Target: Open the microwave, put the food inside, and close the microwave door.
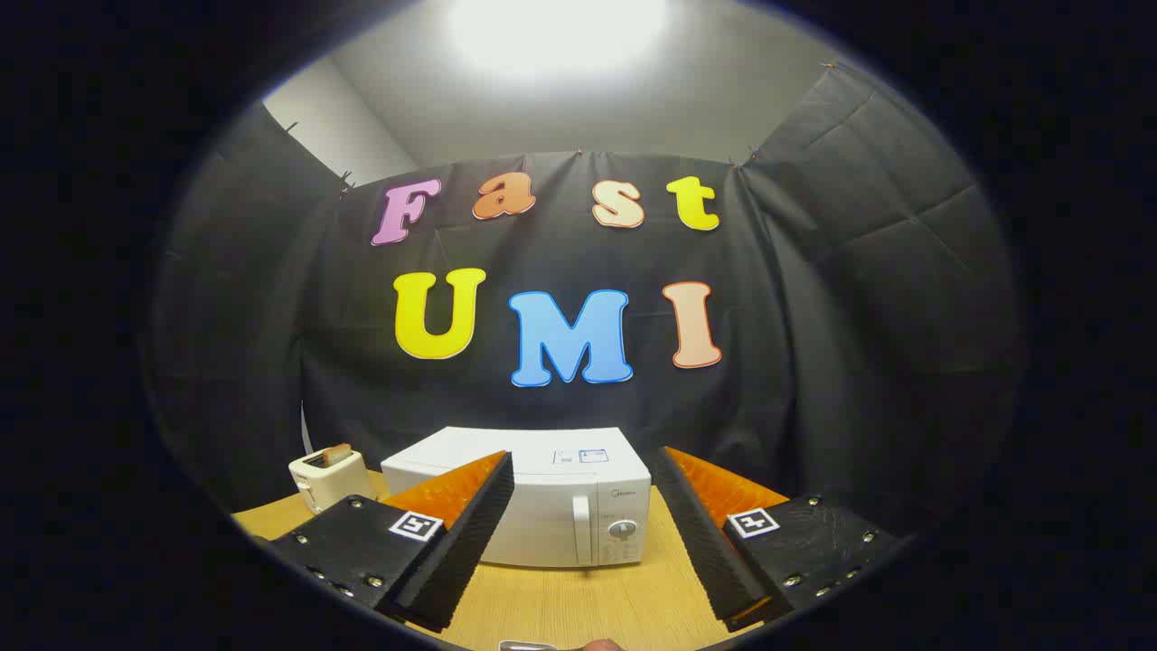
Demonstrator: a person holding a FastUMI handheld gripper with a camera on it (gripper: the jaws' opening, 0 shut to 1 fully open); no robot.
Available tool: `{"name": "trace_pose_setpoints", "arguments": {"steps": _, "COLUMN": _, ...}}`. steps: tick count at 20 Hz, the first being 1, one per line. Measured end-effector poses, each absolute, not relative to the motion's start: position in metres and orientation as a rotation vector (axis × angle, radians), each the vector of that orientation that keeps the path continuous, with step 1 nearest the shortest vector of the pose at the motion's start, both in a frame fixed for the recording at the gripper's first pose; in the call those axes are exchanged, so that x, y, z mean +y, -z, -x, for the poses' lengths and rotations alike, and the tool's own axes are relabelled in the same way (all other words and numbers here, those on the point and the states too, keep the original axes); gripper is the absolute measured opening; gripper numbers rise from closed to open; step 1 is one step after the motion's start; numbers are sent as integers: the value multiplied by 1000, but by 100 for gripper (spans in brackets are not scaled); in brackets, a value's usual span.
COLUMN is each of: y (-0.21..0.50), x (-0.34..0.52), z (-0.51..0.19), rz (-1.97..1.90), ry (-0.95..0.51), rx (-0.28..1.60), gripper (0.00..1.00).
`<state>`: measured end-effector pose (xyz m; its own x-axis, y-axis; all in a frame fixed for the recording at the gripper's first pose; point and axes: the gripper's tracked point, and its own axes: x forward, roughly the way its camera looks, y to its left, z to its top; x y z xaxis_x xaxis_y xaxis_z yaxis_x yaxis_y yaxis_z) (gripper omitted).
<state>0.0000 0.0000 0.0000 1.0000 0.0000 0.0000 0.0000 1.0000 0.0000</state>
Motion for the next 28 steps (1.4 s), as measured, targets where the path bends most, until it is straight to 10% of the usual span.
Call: {"name": "trace_pose_setpoints", "arguments": {"steps": 28, "y": 33, "x": 5, "z": -41, "rz": 15, "ry": -56, "rx": 42, "gripper": 99}}
